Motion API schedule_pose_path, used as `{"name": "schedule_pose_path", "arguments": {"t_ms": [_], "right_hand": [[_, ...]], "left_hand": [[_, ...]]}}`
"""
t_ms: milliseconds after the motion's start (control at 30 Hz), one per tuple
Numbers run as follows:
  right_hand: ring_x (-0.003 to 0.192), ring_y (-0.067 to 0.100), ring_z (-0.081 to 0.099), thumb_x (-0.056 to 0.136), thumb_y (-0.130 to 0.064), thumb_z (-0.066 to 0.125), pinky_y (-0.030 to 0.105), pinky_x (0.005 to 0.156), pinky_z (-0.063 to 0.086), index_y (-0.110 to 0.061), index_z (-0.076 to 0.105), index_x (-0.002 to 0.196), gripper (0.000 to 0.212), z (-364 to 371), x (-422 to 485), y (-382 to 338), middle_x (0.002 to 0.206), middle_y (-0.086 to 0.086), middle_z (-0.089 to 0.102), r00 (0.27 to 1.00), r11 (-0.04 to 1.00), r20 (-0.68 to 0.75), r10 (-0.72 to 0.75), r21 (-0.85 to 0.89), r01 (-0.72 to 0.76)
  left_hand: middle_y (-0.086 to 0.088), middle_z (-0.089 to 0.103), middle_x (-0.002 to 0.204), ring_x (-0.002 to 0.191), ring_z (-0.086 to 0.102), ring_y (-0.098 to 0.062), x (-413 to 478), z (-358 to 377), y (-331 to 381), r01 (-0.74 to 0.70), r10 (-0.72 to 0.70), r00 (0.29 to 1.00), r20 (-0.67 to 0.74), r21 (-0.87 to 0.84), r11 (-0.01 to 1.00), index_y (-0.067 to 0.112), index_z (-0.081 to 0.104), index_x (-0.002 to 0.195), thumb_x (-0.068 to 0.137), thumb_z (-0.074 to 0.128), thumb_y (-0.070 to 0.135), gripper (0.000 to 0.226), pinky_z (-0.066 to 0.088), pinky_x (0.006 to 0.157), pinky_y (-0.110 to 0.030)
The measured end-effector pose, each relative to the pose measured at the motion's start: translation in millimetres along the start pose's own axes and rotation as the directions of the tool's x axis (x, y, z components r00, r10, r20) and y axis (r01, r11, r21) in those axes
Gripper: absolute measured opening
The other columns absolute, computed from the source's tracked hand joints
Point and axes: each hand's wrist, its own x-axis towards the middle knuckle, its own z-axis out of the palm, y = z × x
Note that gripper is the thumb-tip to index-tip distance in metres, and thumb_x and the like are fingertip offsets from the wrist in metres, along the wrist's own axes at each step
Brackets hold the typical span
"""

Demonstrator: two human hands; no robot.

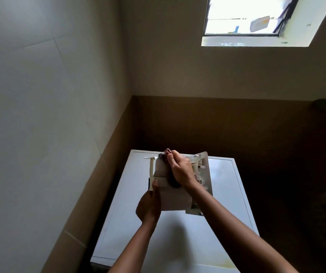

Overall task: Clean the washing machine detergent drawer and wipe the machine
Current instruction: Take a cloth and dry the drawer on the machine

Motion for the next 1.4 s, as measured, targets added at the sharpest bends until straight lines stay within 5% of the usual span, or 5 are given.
{"name": "schedule_pose_path", "arguments": {"t_ms": [333, 600, 767, 900, 1400], "right_hand": [[0.033, 0.007, 0.038, 0.102, -0.031, 0.033, 0.015, 0.041, 0.040, -0.018, 0.042, 0.067, 0.038, -102.5, 19.2, 4.0, 0.044, -0.007, 0.039, 0.837, 0.254, -0.023, 0.547, 0.957, -0.140], [0.043, 0.002, 0.047, 0.103, -0.032, 0.032, 0.016, 0.040, 0.039, -0.012, 0.054, 0.123, 0.035, -60.6, -0.7, 42.3, 0.074, -0.002, 0.056, 0.889, 0.483, 0.260, 0.376, 0.764, -0.428], [0.069, 0.025, 0.049, 0.074, -0.076, 0.052, 0.030, 0.059, 0.041, -0.003, 0.055, 0.102, 0.078, -49.4, -4.5, 39.6, 0.080, 0.012, 0.051, 0.857, 0.674, 0.403, 0.322, 0.538, -0.506], [0.045, 0.015, 0.042, 0.069, -0.085, 0.044, 0.024, 0.047, 0.033, -0.021, 0.047, 0.060, 0.065, -51.9, -1.1, 37.8, 0.055, 0.001, 0.042, 0.760, 0.636, 0.437, 0.481, 0.422, -0.646], [0.074, 0.022, 0.061, 0.083, -0.071, 0.041, 0.030, 0.068, 0.046, -0.013, 0.063, 0.103, 0.064, -42.9, 1.6, 39.8, 0.077, 0.005, 0.066, 0.699, 0.396, 0.364, 0.616, 0.623, -0.674]], "left_hand": [[-0.002, 0.056, 0.083, 0.078, 0.055, -0.021, 29.6, -31.2, -25.3, 0.210, -0.189, 0.978, 0.093, -0.366, 0.907, 0.018, 0.053, 0.104, 0.085, 0.007, 0.076, 0.076, 0.046, 0.075, -0.036], [-0.011, 0.059, 0.126, 0.116, 0.055, -0.028, 28.0, -28.4, -25.7, 0.302, -0.149, 0.949, 0.276, -0.674, 0.674, 0.026, 0.050, 0.135, 0.077, 0.014, 0.087, 0.091, 0.042, 0.104, -0.051], [-0.009, 0.060, 0.109, 0.095, 0.056, -0.019, 31.3, -31.1, -29.2, 0.277, -0.093, 0.948, 0.304, -0.645, 0.713, 0.023, 0.051, 0.125, 0.094, 0.006, 0.064, 0.068, 0.048, 0.073, -0.034], [-0.009, 0.060, 0.106, 0.094, 0.056, -0.019, 36.4, -30.8, -31.7, 0.284, -0.091, 0.940, 0.328, -0.606, 0.743, 0.023, 0.052, 0.123, 0.094, 0.005, 0.063, 0.068, 0.047, 0.067, -0.032], [-0.012, 0.061, 0.129, 0.116, 0.058, -0.029, 63.8, -26.3, -27.9, 0.450, -0.194, 0.865, 0.462, -0.545, 0.708, 0.024, 0.057, 0.128, 0.088, 0.021, 0.075, 0.074, 0.044, 0.103, -0.052]]}}
